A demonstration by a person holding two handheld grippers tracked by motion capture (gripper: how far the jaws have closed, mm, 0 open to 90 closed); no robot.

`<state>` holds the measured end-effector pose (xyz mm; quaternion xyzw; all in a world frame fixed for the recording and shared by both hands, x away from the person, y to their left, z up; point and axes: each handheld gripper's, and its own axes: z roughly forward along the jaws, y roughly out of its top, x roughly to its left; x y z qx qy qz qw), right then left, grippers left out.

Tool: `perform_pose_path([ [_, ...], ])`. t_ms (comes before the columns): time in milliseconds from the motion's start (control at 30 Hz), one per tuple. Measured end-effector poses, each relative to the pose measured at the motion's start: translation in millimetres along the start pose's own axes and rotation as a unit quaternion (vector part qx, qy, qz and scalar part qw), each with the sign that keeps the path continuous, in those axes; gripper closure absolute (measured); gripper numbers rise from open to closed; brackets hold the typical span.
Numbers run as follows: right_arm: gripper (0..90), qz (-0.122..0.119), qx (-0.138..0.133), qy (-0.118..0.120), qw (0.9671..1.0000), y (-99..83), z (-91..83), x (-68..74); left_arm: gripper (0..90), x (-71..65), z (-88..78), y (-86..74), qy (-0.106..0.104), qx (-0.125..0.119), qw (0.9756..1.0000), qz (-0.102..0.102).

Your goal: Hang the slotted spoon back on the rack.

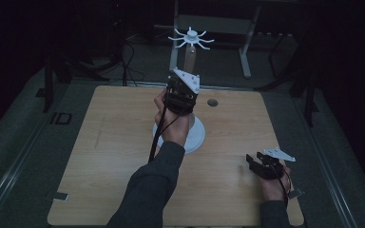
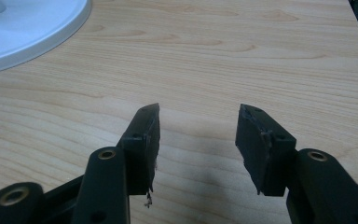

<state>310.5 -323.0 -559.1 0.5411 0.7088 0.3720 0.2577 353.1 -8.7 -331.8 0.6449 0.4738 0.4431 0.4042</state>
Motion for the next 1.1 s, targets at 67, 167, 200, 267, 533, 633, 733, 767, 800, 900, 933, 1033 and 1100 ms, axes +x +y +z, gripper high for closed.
perform_pose_path([
  [67, 49.3, 0.000, 0.000, 0.000, 1.0000, 0.0, 0.0, 0.4, 65.6, -0.2, -1.2, -2.1, -0.007, 0.000, 1.0000, 0.000],
  [167, 49.2, 0.000, 0.000, 0.000, 1.0000, -0.1, 0.3, -0.1, 63.6, -0.9, -3.4, -5.4, -0.014, -0.001, 0.9999, 0.003],
  [200, 49.2, 0.000, 0.000, -0.001, 1.0000, -0.2, 0.3, -0.2, 62.9, -1.0, -4.1, -6.4, -0.016, -0.001, 0.9999, 0.003],
  [267, 49.1, 0.000, 0.000, 0.000, 1.0000, -0.2, 0.0, -0.1, 62.0, -1.4, -5.5, -8.2, -0.020, -0.002, 0.9998, 0.005],
  [533, 48.9, 0.000, 0.000, 0.001, 1.0000, -0.2, 0.0, 0.2, 59.1, -1.1, -14.6, -11.9, -0.035, -0.021, 0.9990, 0.020],
  [633, 48.8, 0.000, 0.000, 0.001, 1.0000, -0.2, -0.1, 0.1, 58.4, 1.0, -16.2, -13.7, -0.039, -0.022, 0.9988, 0.022],
  [733, 48.7, 0.000, 0.000, 0.001, 1.0000, -0.2, -0.4, -0.3, 58.0, 3.8, -17.2, -16.0, -0.041, -0.020, 0.9987, 0.023],
  [767, 48.6, 0.000, 0.000, 0.001, 1.0000, -0.2, -0.3, -0.4, 57.9, 4.4, -17.4, -16.7, -0.040, -0.019, 0.9988, 0.022],
  [800, 48.6, 0.000, 0.000, 0.001, 1.0000, -0.2, -0.3, -0.4, 57.8, 5.9, -17.4, -17.8, -0.040, -0.017, 0.9988, 0.023],
  [900, 48.6, 0.000, 0.000, 0.001, 1.0000, -0.2, -0.3, -0.1, 57.6, 9.3, -16.7, -20.8, -0.040, -0.013, 0.9989, 0.022],
  [933, 48.6, 0.000, 0.000, 0.001, 1.0000, -0.3, -0.3, -0.1, 57.6, 10.5, -16.6, -22.0, -0.041, -0.012, 0.9989, 0.020],
  [1033, 48.5, -0.002, 0.000, 0.000, 1.0000, -0.3, -0.2, -0.6, 57.1, 13.4, -16.7, -26.3, -0.047, -0.008, 0.9987, 0.016],
  [1100, 48.4, -0.001, 0.000, 0.000, 1.0000, -0.4, -0.1, -0.9, 56.9, 15.3, -18.1, -30.5, -0.054, -0.009, 0.9984, 0.013],
])
